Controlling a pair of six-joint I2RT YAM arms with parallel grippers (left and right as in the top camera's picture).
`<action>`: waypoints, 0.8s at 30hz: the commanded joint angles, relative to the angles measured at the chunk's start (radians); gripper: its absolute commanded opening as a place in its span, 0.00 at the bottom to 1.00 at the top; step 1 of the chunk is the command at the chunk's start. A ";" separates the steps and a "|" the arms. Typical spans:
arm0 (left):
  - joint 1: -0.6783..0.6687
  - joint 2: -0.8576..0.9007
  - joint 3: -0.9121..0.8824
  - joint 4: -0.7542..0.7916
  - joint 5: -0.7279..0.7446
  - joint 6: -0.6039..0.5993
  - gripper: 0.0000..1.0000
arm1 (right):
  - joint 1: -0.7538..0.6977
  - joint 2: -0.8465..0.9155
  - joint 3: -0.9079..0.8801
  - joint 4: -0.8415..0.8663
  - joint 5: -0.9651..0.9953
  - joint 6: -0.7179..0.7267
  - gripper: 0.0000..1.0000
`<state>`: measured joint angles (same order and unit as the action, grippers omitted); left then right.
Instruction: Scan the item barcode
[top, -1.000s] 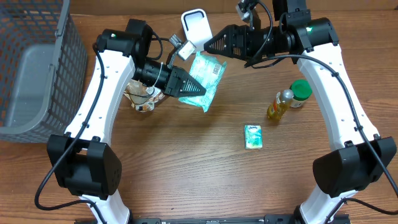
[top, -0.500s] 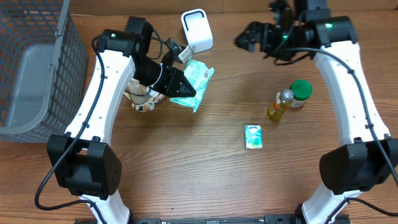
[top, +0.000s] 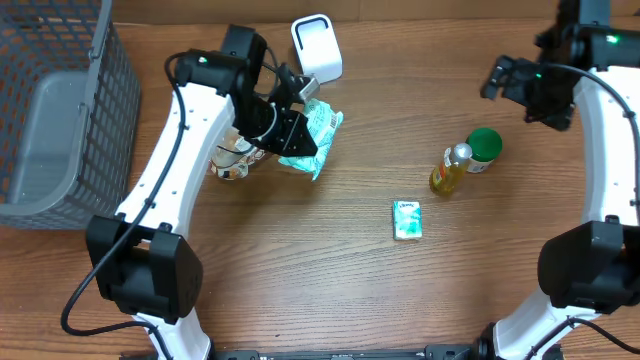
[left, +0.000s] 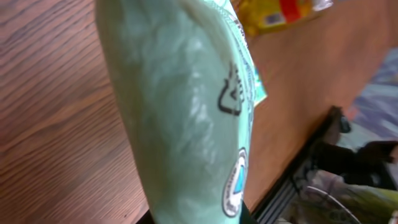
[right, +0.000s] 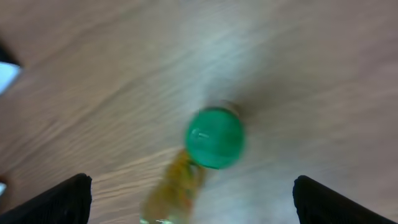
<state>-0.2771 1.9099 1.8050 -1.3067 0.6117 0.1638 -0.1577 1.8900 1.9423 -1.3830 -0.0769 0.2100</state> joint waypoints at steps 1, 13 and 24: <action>-0.047 -0.002 -0.001 0.012 -0.142 -0.084 0.04 | -0.038 -0.016 0.000 -0.029 0.057 0.006 1.00; -0.136 0.000 -0.002 0.067 -0.412 -0.264 0.09 | -0.063 -0.016 0.000 -0.037 0.057 0.006 1.00; -0.135 0.000 -0.002 0.058 -0.442 -0.348 0.04 | -0.063 -0.016 0.000 -0.037 0.057 0.005 1.00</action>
<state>-0.4065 1.9099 1.8050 -1.2575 0.1844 -0.1555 -0.2211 1.8900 1.9423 -1.4242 -0.0326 0.2100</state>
